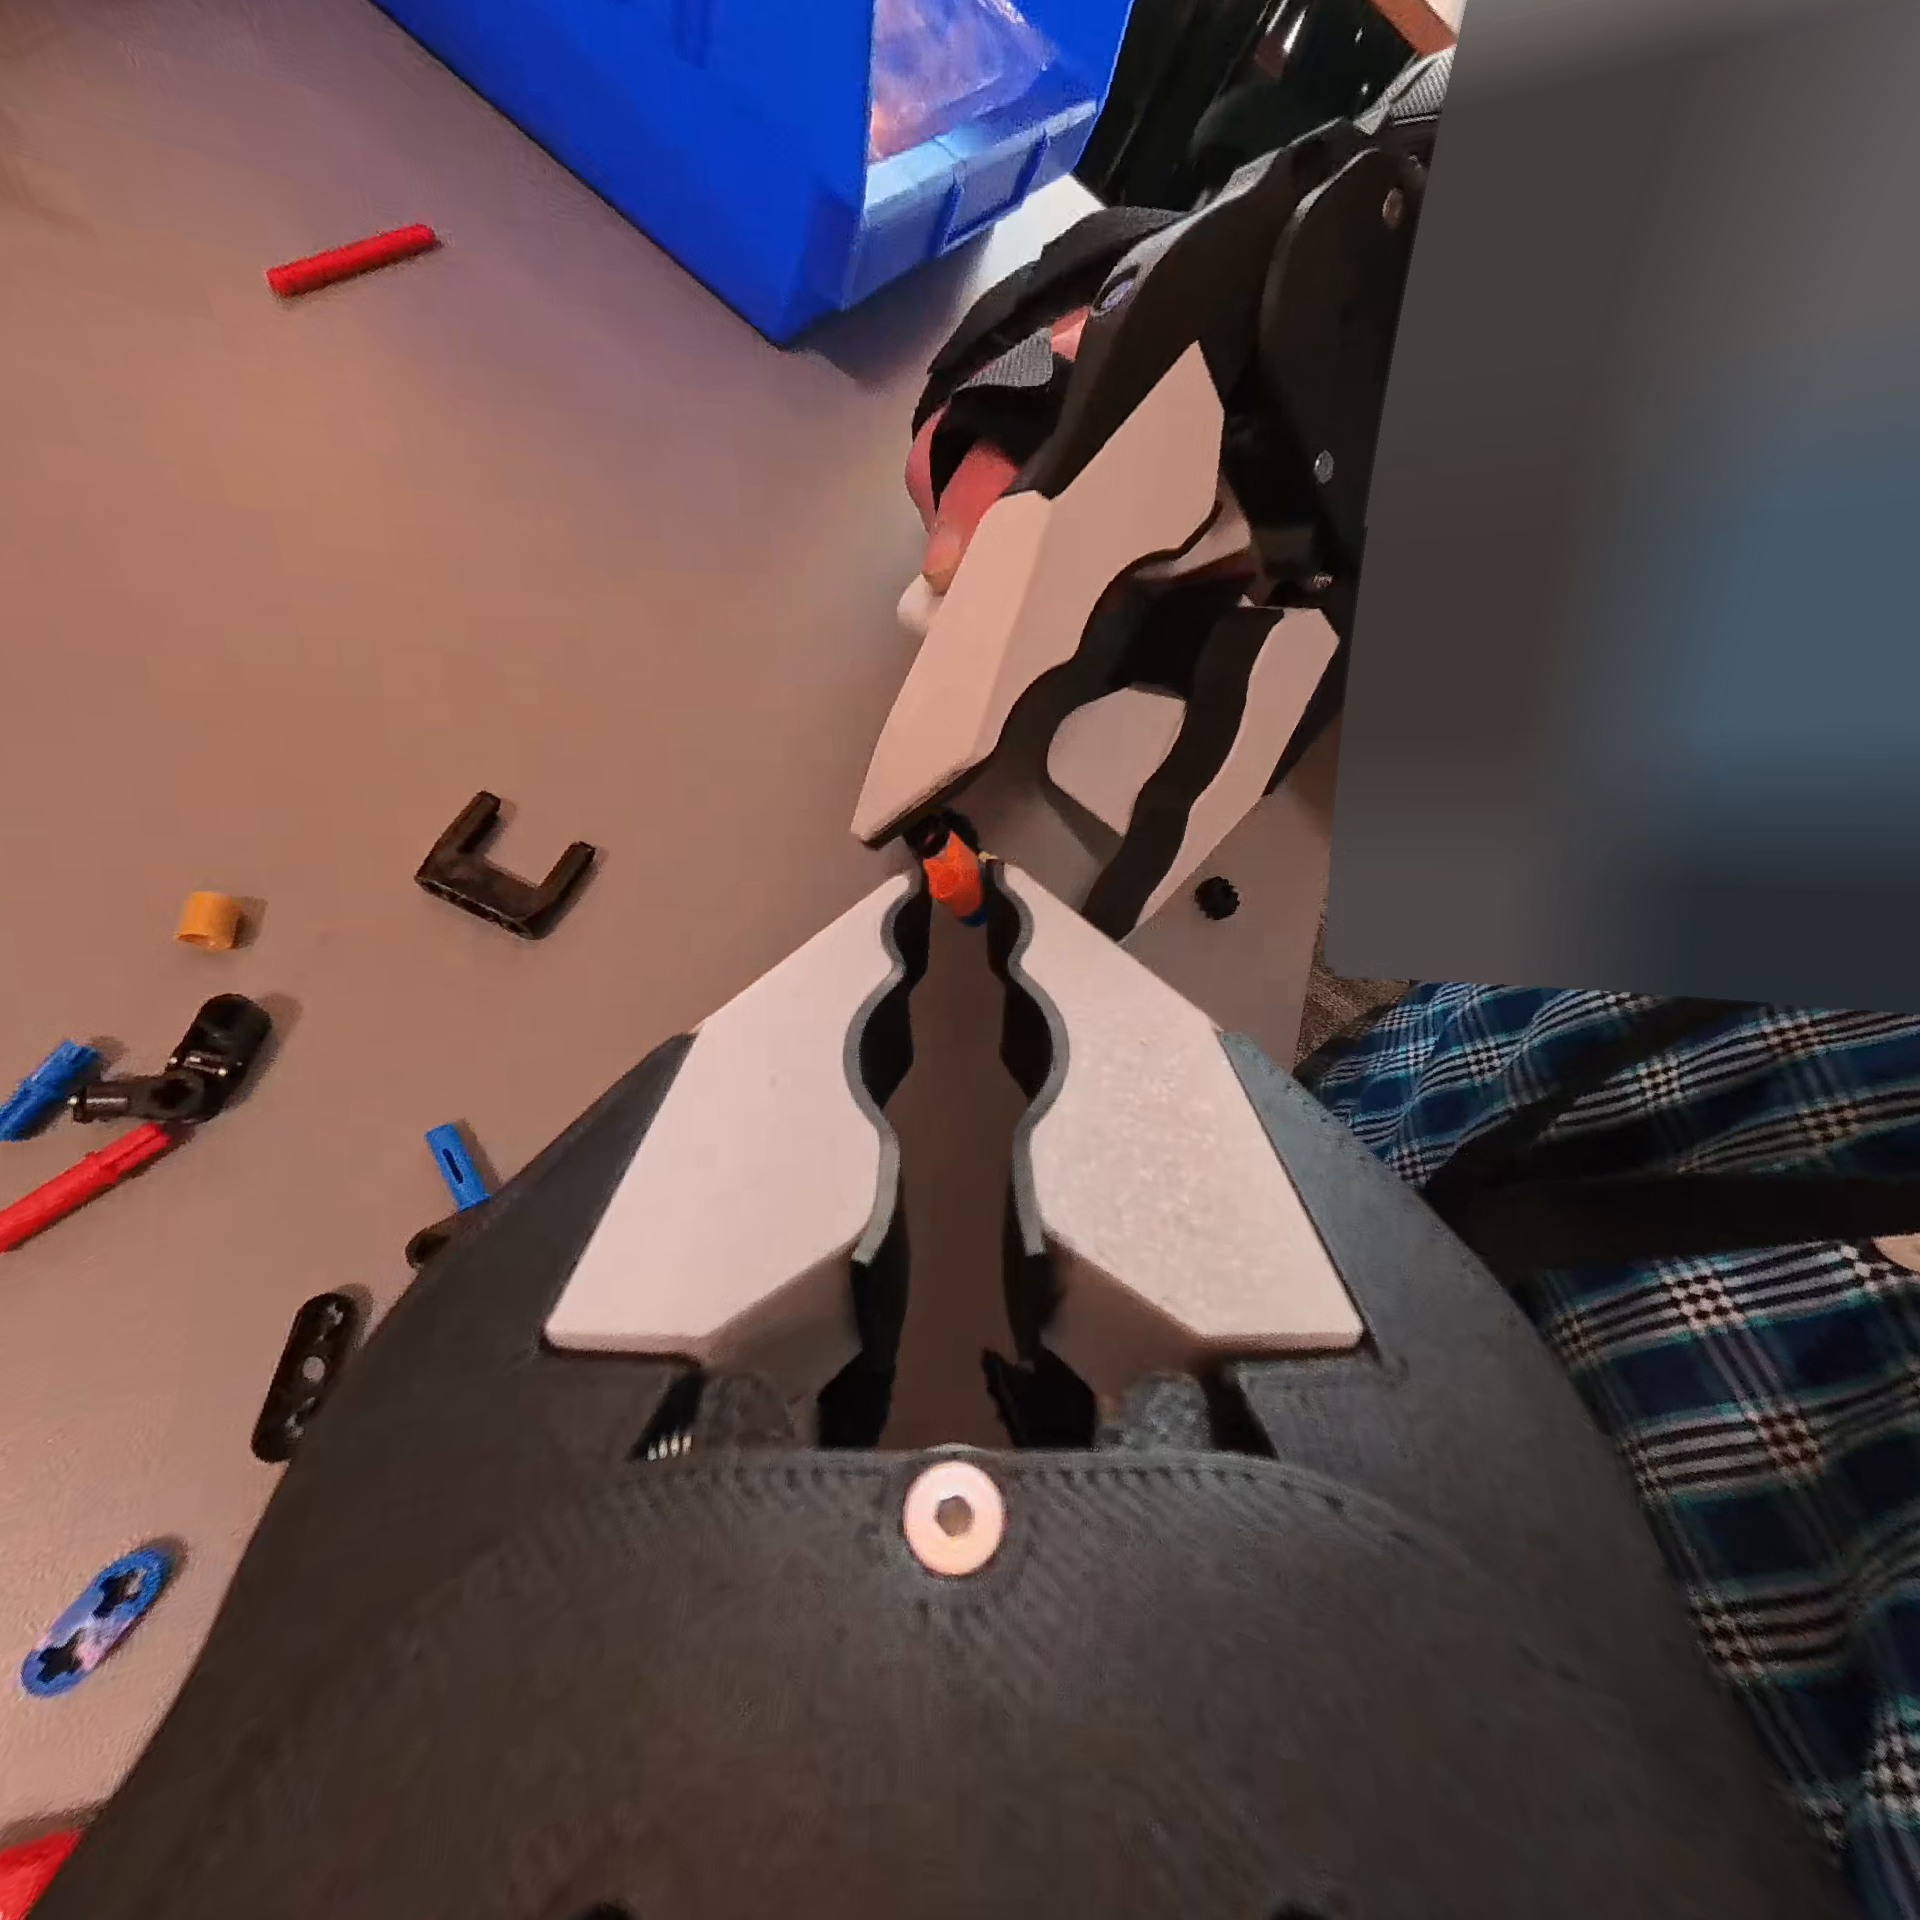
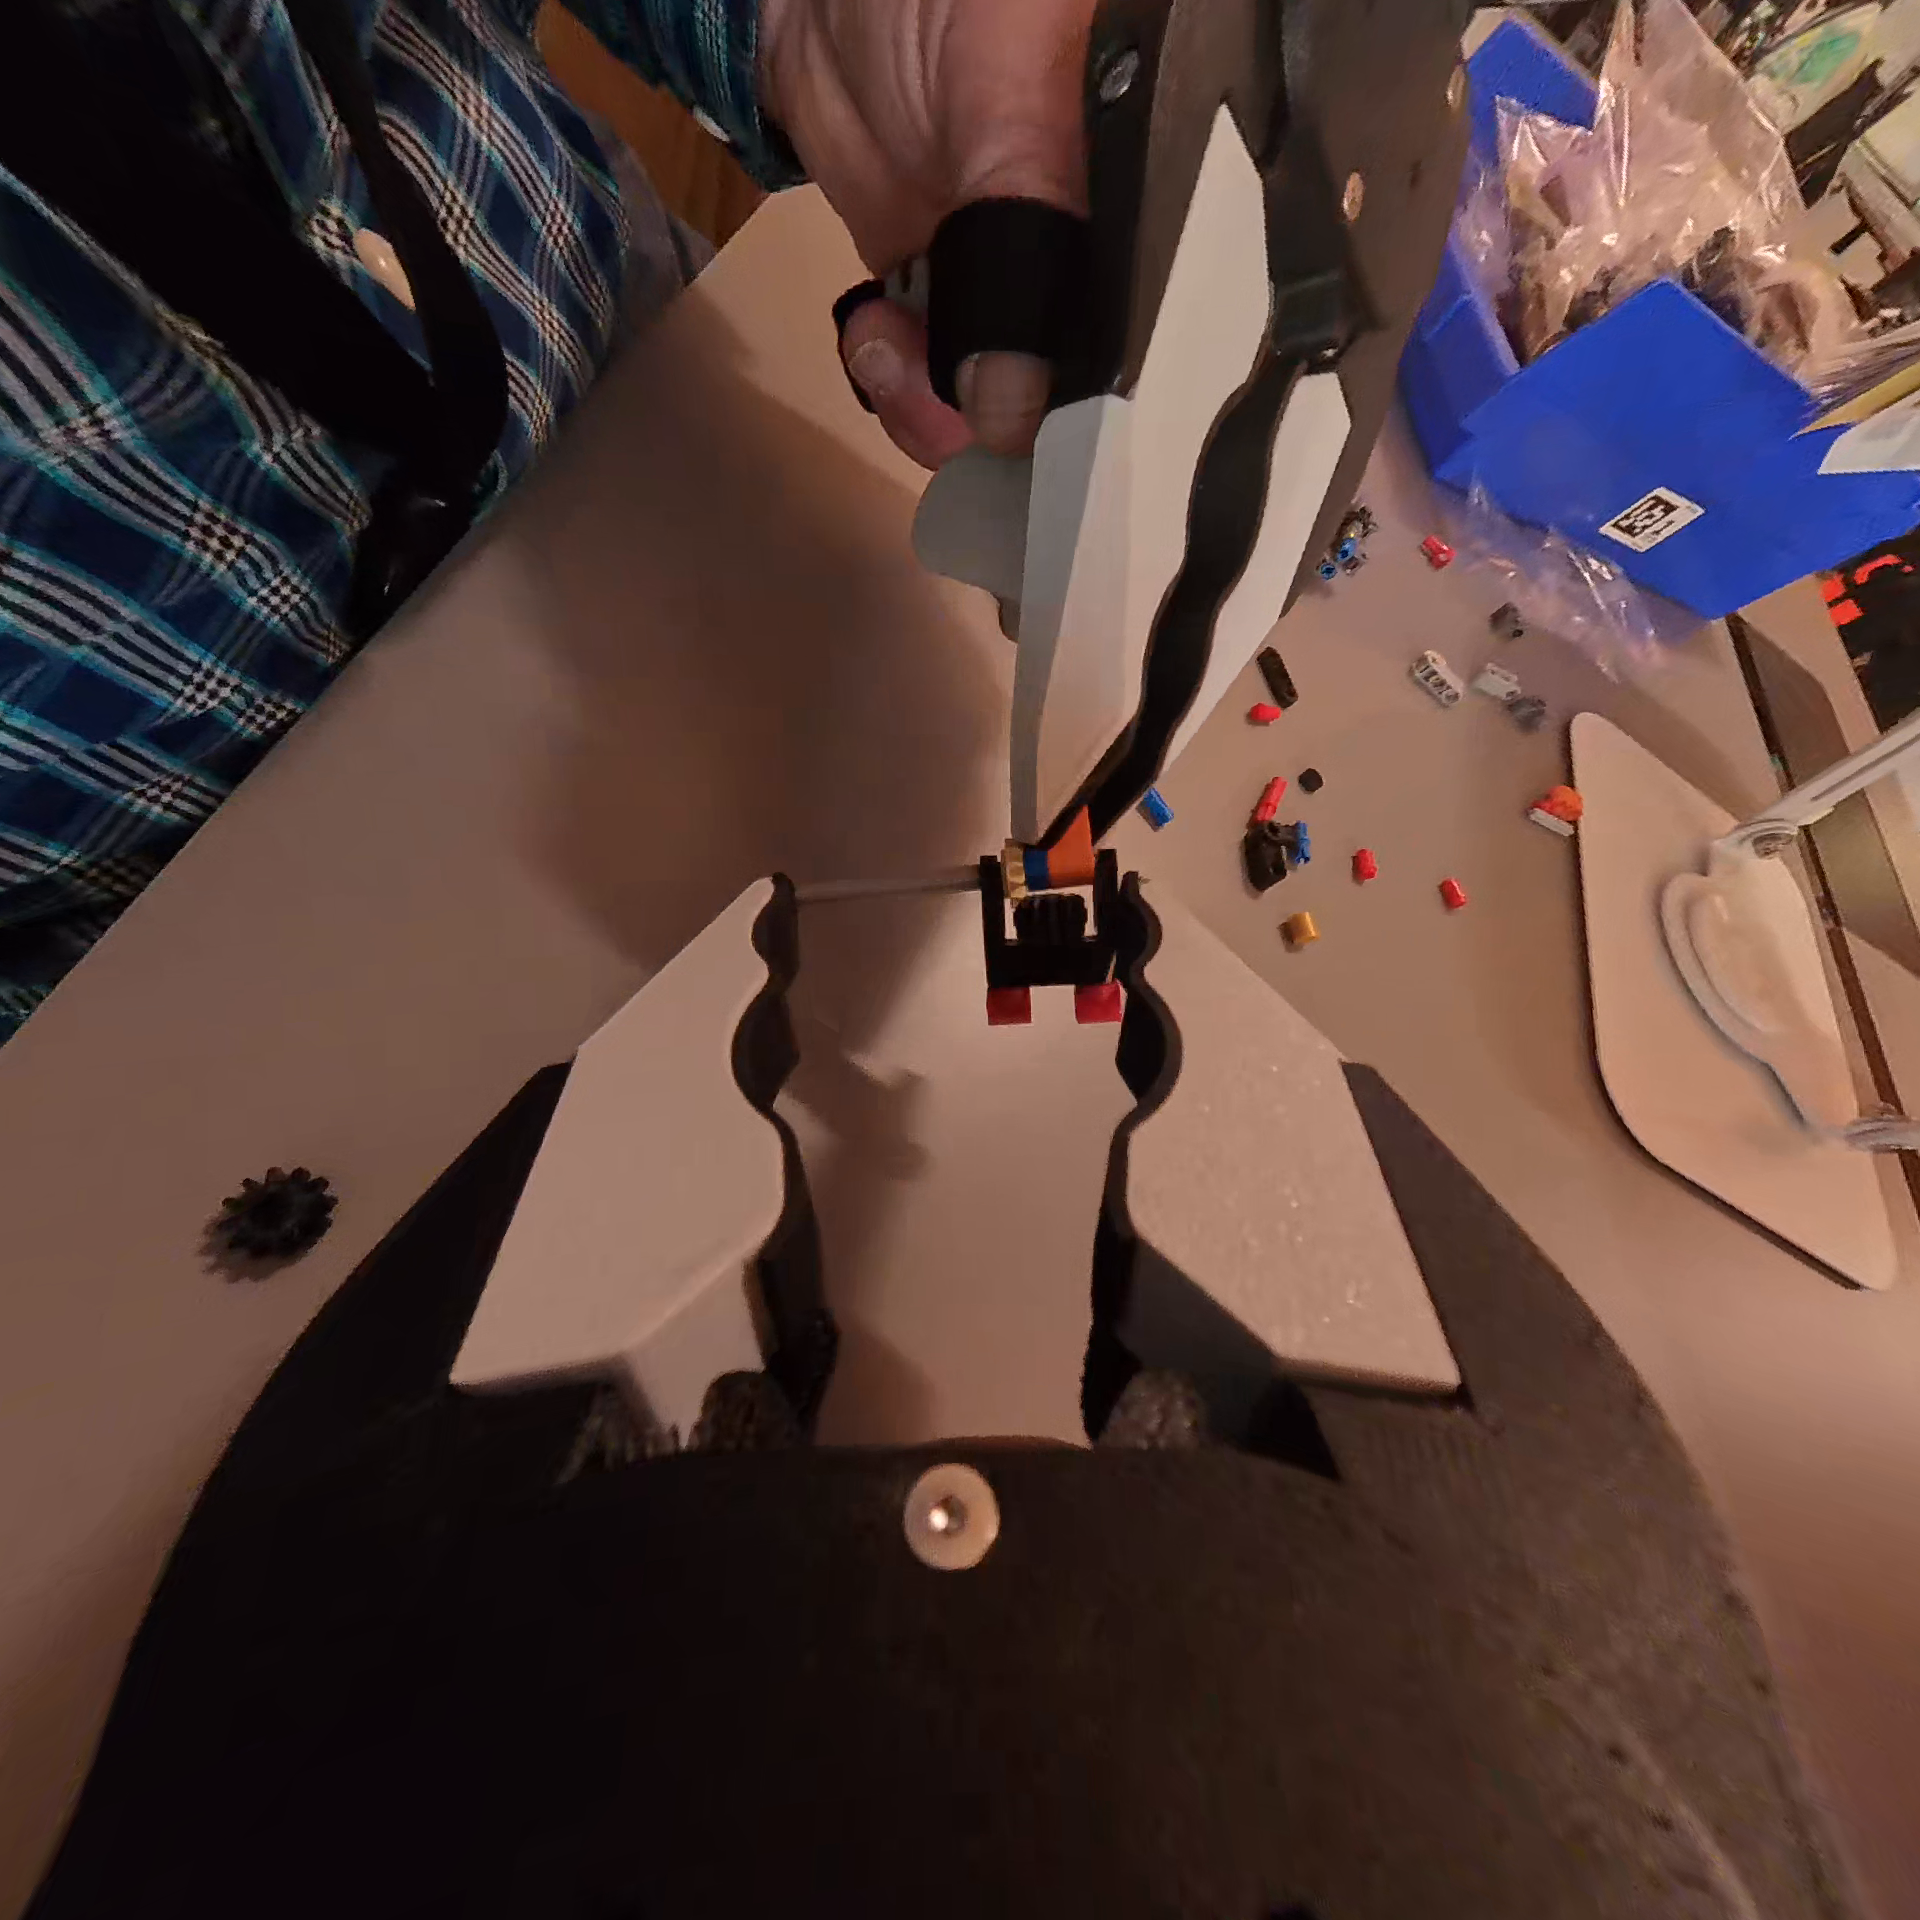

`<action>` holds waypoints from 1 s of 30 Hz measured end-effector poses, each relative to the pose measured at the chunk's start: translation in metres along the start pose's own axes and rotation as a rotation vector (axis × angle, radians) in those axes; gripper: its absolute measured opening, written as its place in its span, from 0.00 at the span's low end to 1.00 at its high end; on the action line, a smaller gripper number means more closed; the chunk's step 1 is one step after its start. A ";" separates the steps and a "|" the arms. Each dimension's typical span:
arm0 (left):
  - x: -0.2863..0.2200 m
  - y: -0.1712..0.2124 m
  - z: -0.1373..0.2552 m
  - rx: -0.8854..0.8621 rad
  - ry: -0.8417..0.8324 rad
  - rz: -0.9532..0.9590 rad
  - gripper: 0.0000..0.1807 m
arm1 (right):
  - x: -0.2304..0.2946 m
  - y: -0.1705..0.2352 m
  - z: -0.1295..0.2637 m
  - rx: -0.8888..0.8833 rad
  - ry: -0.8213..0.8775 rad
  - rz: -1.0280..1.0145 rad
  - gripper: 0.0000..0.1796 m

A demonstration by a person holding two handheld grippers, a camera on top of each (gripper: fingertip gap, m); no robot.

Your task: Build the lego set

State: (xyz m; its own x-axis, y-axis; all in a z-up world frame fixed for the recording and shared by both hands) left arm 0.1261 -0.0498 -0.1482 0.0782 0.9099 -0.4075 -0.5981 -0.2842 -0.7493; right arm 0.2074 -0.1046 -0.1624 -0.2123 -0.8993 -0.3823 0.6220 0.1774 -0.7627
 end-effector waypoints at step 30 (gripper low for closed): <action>0.001 0.004 -0.004 0.034 -0.227 -0.230 0.03 | -0.004 0.005 -0.007 0.030 -0.026 -0.126 0.33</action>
State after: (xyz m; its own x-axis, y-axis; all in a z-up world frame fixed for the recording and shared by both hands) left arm 0.1265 -0.0511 -0.1539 0.0366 0.9944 -0.0994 -0.6119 -0.0564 -0.7889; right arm 0.2060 -0.0971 -0.1684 -0.2704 -0.9239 -0.2706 0.6144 0.0508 -0.7873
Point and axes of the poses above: each gripper's, where its closed fingertips meet, z back along the fingers, y out of its underside, x = y × z across the jaws, the point moved 6 cm from there along z, back along the fingers, and after that the axes turned 3 degrees about -y, right-handed, at the moved point
